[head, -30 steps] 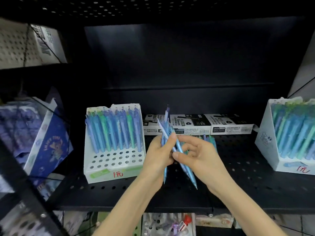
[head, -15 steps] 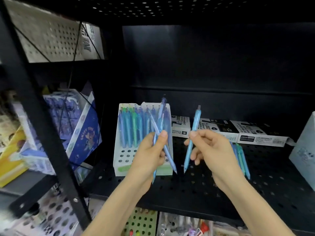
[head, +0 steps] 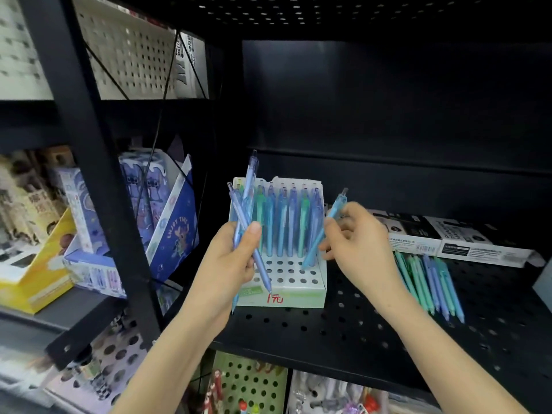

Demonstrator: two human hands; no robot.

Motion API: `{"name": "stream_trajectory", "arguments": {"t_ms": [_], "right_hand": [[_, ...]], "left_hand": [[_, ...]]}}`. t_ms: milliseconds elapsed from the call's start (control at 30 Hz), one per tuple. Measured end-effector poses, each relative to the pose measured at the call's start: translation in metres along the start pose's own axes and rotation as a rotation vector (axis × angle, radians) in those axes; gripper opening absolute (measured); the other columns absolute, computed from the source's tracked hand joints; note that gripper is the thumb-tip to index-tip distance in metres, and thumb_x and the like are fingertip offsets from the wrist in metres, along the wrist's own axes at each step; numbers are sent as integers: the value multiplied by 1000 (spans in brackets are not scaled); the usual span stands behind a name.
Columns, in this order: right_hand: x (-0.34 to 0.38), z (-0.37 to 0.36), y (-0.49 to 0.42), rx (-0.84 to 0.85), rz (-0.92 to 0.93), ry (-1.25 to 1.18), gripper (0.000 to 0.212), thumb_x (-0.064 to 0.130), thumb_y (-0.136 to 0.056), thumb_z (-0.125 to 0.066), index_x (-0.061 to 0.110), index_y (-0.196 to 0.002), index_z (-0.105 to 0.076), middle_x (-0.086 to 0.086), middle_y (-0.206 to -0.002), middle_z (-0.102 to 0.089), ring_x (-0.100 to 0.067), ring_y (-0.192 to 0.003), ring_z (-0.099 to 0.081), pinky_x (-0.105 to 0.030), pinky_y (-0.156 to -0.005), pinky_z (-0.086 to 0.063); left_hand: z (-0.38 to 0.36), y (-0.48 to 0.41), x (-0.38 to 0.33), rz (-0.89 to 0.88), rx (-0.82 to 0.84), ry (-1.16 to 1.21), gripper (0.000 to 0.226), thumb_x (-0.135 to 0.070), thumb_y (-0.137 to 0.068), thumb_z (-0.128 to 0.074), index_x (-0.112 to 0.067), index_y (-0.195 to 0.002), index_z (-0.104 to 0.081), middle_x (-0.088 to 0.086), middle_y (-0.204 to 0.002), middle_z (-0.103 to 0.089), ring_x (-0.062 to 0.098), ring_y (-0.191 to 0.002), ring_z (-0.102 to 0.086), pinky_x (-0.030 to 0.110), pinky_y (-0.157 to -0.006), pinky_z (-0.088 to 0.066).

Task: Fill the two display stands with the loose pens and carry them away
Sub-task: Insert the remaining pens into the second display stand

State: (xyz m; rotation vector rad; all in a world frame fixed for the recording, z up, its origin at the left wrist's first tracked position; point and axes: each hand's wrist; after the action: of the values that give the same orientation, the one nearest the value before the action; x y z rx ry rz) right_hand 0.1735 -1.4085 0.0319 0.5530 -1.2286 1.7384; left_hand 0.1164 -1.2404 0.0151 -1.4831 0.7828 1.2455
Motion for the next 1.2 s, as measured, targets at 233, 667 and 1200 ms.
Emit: {"name": "stream_trajectory", "arguments": {"t_ms": [233, 667, 1200], "right_hand": [[3, -3, -1, -90, 65, 38, 7, 21, -91, -56, 19, -86, -59, 5, -71, -61, -15, -66, -64, -42, -64, -56], [11, -11, -3, -187, 137, 305, 16, 22, -84, -65, 18, -98, -60, 10, -79, -59, -5, -68, -55, -15, -61, -41], [25, -11, -33, 39, 222, 734, 19, 36, -82, -64, 18, -77, -69, -1, -138, -46, -24, -126, -35, -36, -98, -21]], "left_hand": [[3, -3, 5, 0, 3, 39, 34, -41, -90, -47, -7, -86, -45, 6, -71, -29, 10, -55, -26, 17, -46, -29], [4, -7, 8, 1, 50, 76, 28, -44, -86, -49, -17, -79, -46, 6, -75, -33, 9, -55, -28, 16, -46, -30], [10, -9, 2, -9, 132, 73, 34, -45, -82, -50, -11, -82, -47, 8, -74, -32, 9, -52, -25, 17, -45, -28]]}}
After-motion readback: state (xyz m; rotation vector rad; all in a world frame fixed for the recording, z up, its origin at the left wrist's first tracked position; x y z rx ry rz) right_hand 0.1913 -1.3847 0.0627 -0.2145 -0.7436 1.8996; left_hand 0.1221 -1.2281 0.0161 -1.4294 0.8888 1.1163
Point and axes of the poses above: each hand's wrist, its own y-axis away from the middle knuckle, its own z-axis out of the back of the hand, x = y × z
